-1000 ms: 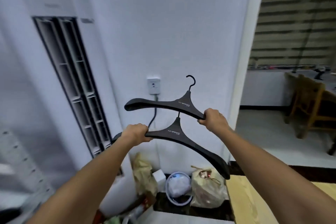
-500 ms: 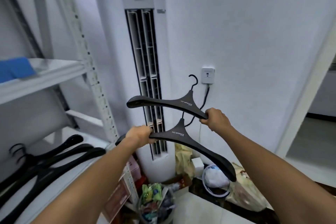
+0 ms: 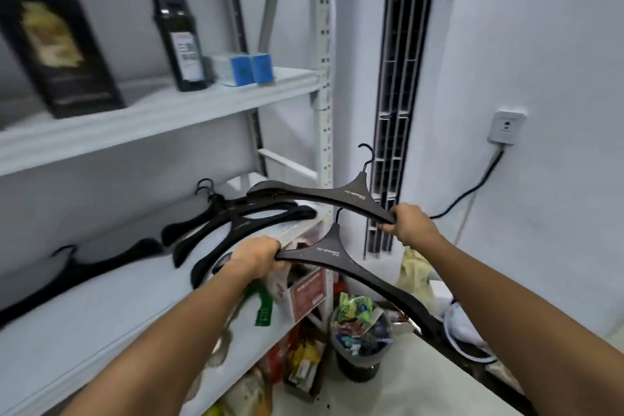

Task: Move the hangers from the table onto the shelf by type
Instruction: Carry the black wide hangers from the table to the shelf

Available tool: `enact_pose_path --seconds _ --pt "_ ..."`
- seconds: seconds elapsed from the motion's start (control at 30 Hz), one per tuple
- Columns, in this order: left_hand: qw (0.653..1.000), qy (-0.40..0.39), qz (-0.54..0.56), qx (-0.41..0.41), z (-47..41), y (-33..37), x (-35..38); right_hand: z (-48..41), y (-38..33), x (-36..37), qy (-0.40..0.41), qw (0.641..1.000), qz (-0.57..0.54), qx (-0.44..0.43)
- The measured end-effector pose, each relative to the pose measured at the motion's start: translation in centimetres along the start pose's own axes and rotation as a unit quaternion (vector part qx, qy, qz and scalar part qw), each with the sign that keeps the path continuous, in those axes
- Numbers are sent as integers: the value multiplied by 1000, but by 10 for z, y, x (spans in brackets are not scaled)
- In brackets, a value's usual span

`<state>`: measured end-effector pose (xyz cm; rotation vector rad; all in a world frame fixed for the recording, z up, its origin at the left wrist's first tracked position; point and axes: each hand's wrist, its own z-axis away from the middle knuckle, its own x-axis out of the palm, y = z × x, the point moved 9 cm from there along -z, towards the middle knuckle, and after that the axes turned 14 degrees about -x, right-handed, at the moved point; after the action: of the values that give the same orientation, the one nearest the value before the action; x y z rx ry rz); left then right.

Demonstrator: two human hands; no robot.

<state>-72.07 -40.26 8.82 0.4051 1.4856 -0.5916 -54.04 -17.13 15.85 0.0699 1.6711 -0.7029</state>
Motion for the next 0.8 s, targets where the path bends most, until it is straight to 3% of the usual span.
enact_pose_path --seconds 0.3,0.8 --pt "988 -22 15 -150 81 -149 29 -6 -132 88 -77 990 -18 -114" --pt "927 -63 18 -368 203 -299 61 -48 -280 153 -133 962 -51 -233"
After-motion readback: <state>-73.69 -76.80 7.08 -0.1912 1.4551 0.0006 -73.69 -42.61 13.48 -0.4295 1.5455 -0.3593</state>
